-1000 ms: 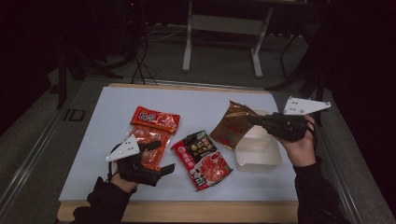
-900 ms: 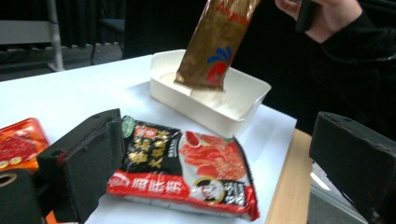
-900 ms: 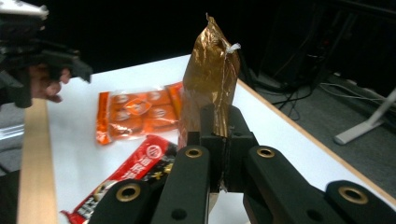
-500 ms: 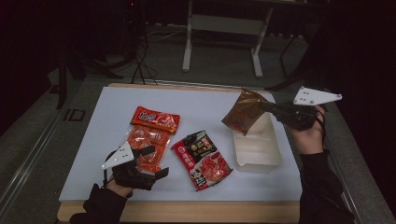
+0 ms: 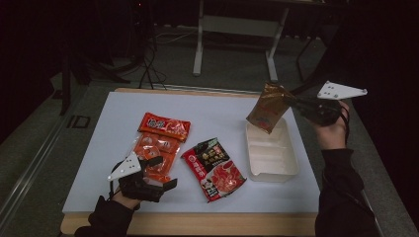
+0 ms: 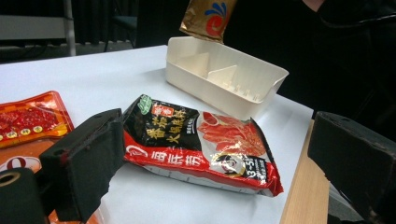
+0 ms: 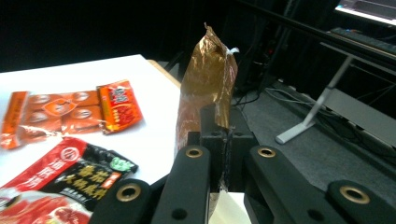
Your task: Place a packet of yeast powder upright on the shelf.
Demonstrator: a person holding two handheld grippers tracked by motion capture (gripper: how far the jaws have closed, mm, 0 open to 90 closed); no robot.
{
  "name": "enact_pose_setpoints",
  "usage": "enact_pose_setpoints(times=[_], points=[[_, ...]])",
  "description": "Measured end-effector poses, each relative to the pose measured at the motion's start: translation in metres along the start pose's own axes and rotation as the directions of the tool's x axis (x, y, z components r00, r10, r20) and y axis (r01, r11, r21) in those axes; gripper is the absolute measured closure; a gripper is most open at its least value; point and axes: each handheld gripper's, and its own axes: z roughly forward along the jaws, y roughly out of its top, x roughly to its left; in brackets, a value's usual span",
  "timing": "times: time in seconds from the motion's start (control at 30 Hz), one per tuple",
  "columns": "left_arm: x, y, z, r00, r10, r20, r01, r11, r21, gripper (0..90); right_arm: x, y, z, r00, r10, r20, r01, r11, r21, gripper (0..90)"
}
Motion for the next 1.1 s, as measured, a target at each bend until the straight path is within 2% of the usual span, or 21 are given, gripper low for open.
enact_pose_setpoints(times=[0.27,0.53,0.67,0.8,1.1], points=[[0.002,-0.001,0.001,1.0000,-0.007,-0.006,0.007,1.0000,0.003,4.5,-0.019,-0.009,0.010,0.9995,-0.012,0.028,0.012,1.000,0.014,89.3],[0.004,-0.002,0.001,0.9997,-0.024,-0.004,0.024,0.9997,-0.007,4.5,-0.028,-0.021,0.021,0.9990,-0.003,0.044,0.001,0.999,0.040,89.4],[0.004,-0.003,0.001,0.9997,-0.025,0.001,0.026,0.9997,-0.006,4.5,-0.032,-0.028,0.032,0.9976,-0.016,0.068,0.010,0.997,0.082,89.3],[0.004,-0.003,0.001,0.9996,-0.029,0.001,0.029,0.9996,-0.007,4.5,-0.033,-0.031,0.037,0.9975,-0.008,0.070,0.002,0.996,0.085,89.2],[0.005,-0.004,0.001,0.9993,-0.036,0.003,0.036,0.9993,-0.004,4.5,-0.032,-0.035,0.048,0.9993,0.018,0.032,-0.020,0.997,0.076,89.1]])
